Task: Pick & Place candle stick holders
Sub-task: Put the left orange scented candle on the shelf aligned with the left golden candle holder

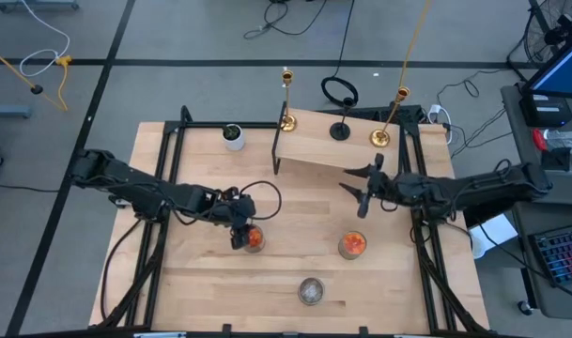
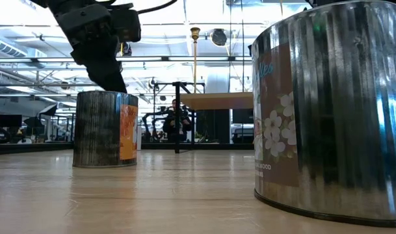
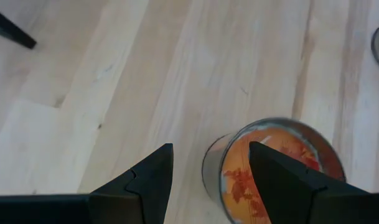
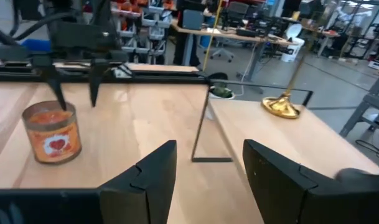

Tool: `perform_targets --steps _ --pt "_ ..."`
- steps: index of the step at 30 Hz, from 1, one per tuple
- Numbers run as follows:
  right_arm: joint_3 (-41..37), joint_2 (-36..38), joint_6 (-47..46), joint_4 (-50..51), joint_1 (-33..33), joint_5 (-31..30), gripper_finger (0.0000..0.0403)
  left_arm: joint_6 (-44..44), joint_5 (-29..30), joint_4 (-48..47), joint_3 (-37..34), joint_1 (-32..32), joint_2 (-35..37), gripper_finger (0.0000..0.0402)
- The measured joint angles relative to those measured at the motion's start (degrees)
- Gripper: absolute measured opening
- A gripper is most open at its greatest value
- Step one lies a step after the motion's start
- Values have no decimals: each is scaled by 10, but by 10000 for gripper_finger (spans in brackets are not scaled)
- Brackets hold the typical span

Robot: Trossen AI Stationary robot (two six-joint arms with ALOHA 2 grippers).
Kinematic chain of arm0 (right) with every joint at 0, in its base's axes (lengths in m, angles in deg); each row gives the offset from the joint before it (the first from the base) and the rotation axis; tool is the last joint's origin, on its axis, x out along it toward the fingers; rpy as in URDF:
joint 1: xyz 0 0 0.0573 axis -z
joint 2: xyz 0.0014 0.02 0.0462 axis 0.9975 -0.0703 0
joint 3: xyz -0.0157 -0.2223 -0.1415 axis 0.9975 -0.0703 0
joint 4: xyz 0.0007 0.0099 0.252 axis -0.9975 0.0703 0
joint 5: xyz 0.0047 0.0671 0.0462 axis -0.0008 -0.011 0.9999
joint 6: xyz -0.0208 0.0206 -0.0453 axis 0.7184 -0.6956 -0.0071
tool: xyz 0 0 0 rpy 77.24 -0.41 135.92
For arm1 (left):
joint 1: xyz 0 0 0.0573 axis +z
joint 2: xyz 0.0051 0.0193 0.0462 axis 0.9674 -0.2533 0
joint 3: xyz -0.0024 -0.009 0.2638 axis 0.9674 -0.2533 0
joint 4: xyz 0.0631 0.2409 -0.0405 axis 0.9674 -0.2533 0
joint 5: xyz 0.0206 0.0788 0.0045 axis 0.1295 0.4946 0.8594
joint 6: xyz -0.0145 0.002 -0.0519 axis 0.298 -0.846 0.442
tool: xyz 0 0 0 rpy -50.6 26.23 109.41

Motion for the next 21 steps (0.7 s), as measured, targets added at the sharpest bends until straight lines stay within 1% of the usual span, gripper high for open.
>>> perform_targets --steps 6,8,11,13,15,21 --pt "0 -38 0 -20 -31 2 180 4 -4 -21 0 0 -15 216" --pt "0 -51 0 -30 -43 2 180 5 -11 -14 0 0 -18 215" --pt "0 -70 0 -41 -59 2 180 -1 -20 -17 -1 1 -31 203" --pt "0 -82 0 -50 -68 2 180 -13 -35 -10 -1 1 -27 182" --pt "0 -93 0 -63 -74 2 180 -18 -40 -5 1 1 -27 153" --pt "0 -113 0 -83 -82 -1 180 -32 -42 -11 0 1 -28 39"
